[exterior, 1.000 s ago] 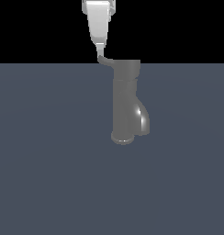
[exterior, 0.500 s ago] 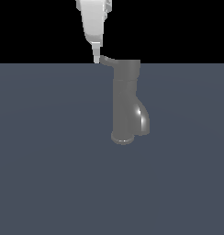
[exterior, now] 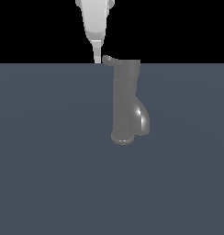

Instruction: Turn on the faucet by rotating a designated handle.

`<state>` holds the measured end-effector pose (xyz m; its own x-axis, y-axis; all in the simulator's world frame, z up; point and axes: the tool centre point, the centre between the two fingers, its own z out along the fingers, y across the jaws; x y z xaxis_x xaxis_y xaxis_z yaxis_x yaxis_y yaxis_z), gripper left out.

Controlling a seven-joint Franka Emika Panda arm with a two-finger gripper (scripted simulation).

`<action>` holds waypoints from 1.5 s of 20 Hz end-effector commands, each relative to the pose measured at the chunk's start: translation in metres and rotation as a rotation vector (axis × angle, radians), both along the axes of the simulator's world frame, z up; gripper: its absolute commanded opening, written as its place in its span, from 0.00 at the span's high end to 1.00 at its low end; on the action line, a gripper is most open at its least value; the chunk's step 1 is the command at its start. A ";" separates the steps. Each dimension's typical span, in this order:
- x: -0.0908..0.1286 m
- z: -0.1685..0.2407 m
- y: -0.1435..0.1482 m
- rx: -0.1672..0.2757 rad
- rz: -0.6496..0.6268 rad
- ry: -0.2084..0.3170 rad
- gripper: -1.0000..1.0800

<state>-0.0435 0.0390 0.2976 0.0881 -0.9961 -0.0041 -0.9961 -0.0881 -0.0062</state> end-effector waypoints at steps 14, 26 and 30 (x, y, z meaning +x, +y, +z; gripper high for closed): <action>-0.033 0.000 -0.033 -0.003 -0.002 0.005 1.00; -0.045 0.000 -0.059 -0.004 0.040 0.013 1.00; -0.036 0.000 -0.081 -0.005 0.024 0.011 1.00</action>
